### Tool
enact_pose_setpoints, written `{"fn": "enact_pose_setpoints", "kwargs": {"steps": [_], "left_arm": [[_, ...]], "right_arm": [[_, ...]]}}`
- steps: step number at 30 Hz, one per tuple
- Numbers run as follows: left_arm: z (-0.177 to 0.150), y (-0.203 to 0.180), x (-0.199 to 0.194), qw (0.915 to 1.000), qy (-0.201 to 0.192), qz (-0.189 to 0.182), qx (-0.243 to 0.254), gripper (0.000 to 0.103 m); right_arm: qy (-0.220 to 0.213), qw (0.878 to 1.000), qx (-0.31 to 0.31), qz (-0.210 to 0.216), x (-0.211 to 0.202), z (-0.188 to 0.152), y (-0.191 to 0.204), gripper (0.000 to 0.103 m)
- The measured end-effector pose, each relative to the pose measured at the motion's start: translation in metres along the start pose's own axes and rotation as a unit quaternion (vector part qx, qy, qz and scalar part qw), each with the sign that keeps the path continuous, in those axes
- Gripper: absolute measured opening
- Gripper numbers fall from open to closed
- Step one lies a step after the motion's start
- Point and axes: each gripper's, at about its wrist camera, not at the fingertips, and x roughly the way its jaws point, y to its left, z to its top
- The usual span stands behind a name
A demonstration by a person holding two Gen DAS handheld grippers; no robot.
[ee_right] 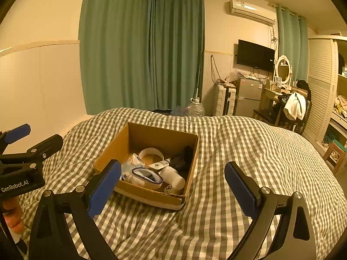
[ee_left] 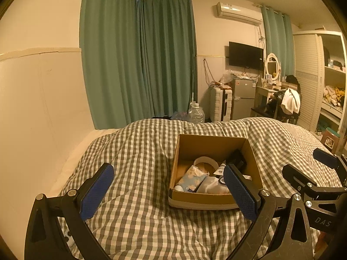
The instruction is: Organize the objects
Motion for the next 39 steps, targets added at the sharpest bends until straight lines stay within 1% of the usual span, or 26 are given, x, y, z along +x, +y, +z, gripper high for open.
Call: {"fn": "enact_pose_setpoints", "kwargs": {"steps": [22,39], "left_arm": [[-0.0044,-0.0065,0.0042,0.9998,0.01,-0.013,0.009,0.103],[-0.0067,-0.0068,0.0058,0.9997,0.016,-0.014,0.01,0.103]], "right_arm": [[0.007,1.0,0.008,0.001,0.0033,-0.0018,-0.0007,0.096],[0.01,1.0,0.01,0.0,0.0072,-0.0061,0.0007,0.097]]}}
